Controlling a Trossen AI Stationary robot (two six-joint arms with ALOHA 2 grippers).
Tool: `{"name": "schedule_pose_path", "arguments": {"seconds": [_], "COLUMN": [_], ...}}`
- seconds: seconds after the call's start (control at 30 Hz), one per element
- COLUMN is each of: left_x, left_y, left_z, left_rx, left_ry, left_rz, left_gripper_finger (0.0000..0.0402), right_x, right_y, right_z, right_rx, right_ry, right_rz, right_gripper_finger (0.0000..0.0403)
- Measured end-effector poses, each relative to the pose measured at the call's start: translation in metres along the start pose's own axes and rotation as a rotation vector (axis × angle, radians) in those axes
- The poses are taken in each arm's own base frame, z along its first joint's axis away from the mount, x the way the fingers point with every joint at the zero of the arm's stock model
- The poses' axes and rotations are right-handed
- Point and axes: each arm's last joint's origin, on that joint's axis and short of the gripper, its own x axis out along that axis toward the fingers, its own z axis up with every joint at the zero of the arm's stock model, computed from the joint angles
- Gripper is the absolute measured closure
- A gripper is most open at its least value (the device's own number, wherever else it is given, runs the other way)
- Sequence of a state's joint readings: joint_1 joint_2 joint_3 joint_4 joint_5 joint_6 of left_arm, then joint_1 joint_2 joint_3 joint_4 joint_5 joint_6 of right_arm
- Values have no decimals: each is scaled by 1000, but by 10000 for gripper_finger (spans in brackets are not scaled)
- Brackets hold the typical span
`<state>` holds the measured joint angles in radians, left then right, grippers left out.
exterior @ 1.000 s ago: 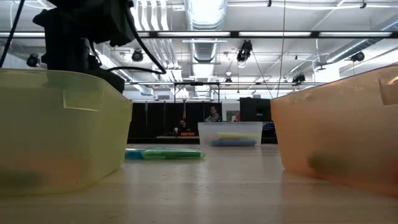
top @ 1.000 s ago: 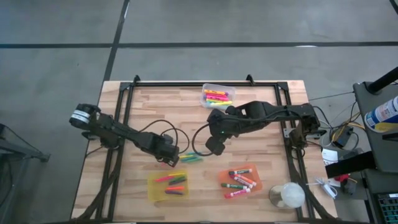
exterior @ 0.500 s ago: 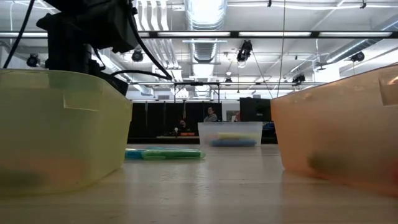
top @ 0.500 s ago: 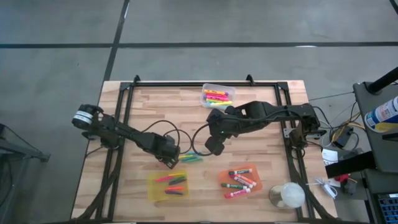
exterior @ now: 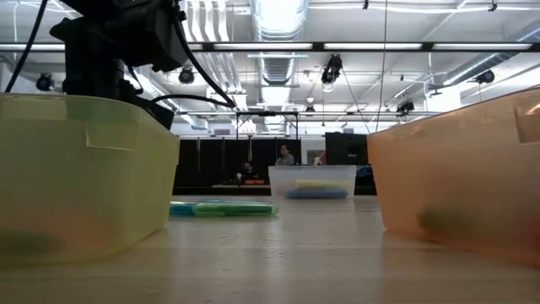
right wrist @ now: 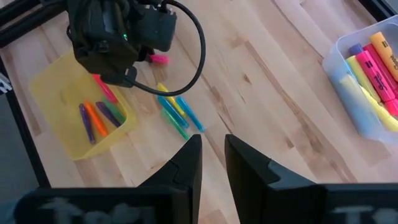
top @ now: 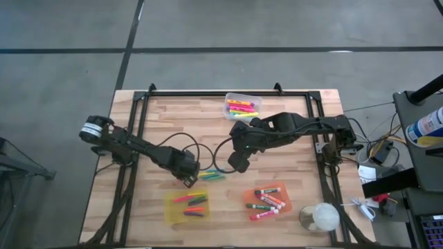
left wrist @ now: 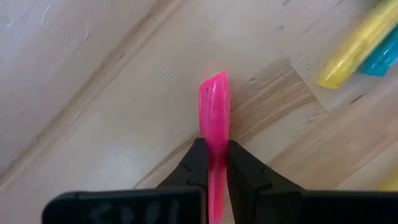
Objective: Pick & Place Markers
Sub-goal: Put the pink pen into the yellow bin
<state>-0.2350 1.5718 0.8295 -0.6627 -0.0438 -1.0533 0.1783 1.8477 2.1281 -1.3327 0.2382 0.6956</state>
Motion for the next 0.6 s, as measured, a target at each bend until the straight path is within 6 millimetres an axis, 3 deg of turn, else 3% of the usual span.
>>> {"name": "schedule_pose_path", "arguments": {"seconds": [0.3,0.6], "left_x": [-22,-65], "left_y": [5,13], "left_z": [-1,-8], "left_rx": [0,-14], "left_ry": [-31,-101], "left_rz": [-53,-212], "left_gripper_finger": [372,371], "right_x": [1,0], "right_y": [-5,-12], "right_z": [-4,-6], "right_rx": [-35,-46], "right_ry": [44,50], "right_rz": [-49,-142], "right_gripper_finger": [343,344]}}
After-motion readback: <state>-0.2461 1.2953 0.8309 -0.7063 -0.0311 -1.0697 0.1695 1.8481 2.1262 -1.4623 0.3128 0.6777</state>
